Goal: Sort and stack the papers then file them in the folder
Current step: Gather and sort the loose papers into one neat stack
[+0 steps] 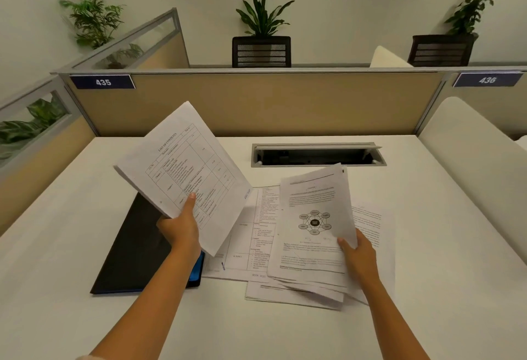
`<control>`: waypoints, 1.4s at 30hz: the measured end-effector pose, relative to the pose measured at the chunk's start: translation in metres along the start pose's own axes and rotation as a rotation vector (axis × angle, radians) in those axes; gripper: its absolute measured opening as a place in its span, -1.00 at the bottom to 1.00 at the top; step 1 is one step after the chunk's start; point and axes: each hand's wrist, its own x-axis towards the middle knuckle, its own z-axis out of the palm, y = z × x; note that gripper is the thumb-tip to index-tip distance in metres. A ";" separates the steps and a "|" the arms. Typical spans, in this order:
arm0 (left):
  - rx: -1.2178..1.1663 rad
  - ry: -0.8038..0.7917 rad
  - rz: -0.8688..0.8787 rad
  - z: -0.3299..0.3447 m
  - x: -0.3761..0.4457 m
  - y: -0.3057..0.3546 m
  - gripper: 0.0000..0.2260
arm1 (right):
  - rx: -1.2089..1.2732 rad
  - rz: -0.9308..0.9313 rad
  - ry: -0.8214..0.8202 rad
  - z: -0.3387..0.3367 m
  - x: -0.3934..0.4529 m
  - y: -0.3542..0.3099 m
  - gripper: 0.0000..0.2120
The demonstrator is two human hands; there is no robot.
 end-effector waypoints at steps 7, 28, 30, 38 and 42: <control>0.025 0.007 0.010 -0.003 0.004 0.000 -0.62 | 0.089 -0.044 0.071 -0.025 0.007 0.011 -0.61; 0.506 -0.384 -0.336 -0.001 -0.001 -0.068 -0.54 | 0.221 -0.059 0.074 -0.062 0.018 0.028 -0.71; 0.525 -0.387 -0.336 -0.001 0.000 -0.071 -0.54 | 0.250 -0.062 0.122 -0.070 0.018 0.026 -0.71; 0.575 -0.399 -0.273 0.002 0.003 -0.071 -0.55 | 0.367 -0.049 0.255 -0.086 0.023 0.017 -0.63; 0.596 -0.397 -0.245 0.004 0.003 -0.072 -0.57 | 0.395 -0.023 0.188 -0.067 0.019 0.012 -0.70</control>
